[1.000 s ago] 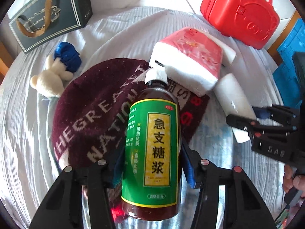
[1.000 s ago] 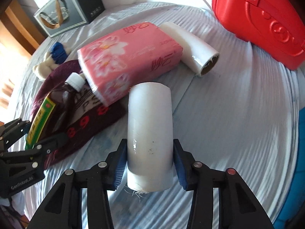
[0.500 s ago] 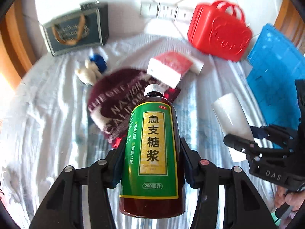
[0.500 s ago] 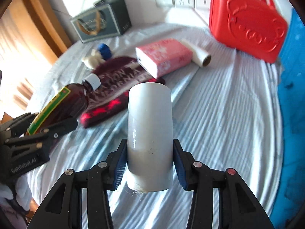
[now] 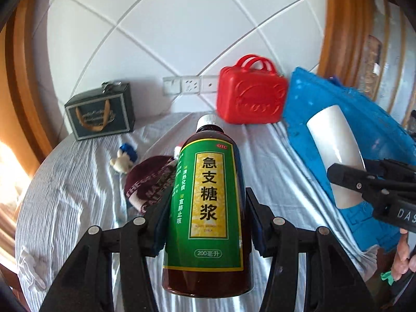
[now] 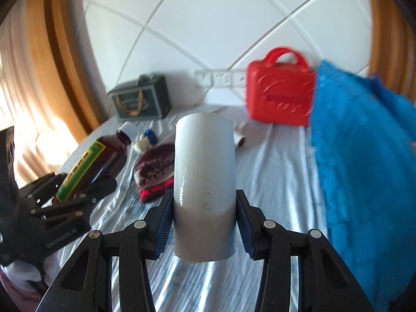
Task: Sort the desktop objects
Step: 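Carry the syrup bottle with the left gripper while the right carries the paper roll over the bin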
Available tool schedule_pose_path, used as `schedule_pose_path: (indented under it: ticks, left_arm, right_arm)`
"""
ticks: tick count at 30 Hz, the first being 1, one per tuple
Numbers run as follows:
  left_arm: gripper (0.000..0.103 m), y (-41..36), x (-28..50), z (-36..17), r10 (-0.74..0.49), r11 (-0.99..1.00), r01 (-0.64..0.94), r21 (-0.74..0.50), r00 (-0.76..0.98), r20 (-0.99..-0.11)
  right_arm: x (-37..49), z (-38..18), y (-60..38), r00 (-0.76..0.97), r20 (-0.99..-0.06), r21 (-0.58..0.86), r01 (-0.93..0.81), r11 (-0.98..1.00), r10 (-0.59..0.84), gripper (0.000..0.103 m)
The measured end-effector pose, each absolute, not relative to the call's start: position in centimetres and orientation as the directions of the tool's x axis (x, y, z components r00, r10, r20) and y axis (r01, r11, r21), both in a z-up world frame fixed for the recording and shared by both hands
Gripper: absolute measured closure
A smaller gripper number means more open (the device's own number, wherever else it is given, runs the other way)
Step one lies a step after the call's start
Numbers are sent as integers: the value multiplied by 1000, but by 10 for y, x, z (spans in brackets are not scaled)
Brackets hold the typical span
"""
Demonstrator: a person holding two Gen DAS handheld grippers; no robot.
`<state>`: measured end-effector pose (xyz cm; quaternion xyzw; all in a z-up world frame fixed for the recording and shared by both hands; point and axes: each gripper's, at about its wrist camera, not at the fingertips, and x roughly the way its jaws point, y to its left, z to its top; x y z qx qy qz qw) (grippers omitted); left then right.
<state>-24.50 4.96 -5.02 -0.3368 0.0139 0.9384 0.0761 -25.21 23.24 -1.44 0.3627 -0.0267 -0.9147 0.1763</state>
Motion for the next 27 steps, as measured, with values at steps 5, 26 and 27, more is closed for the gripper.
schedule_pose_path:
  ticks: [5, 26, 27]
  left_arm:
    - [52, 89, -233, -19, 211, -971, -236, -33, -787, -579]
    - [52, 458, -190, 56, 417, -889, -457, -37, -770, -483]
    - [52, 474, -189, 53, 412, -888, -458, -32, -765, -495]
  right_arm:
    - [-225, 19, 276, -748, -591, 171, 251, -953, -303, 58]
    - [-197, 10, 637, -815, -578, 96, -17, -995, -42, 58]
    - [-201, 5, 647, -807, -589, 93, -17, -996, -41, 58]
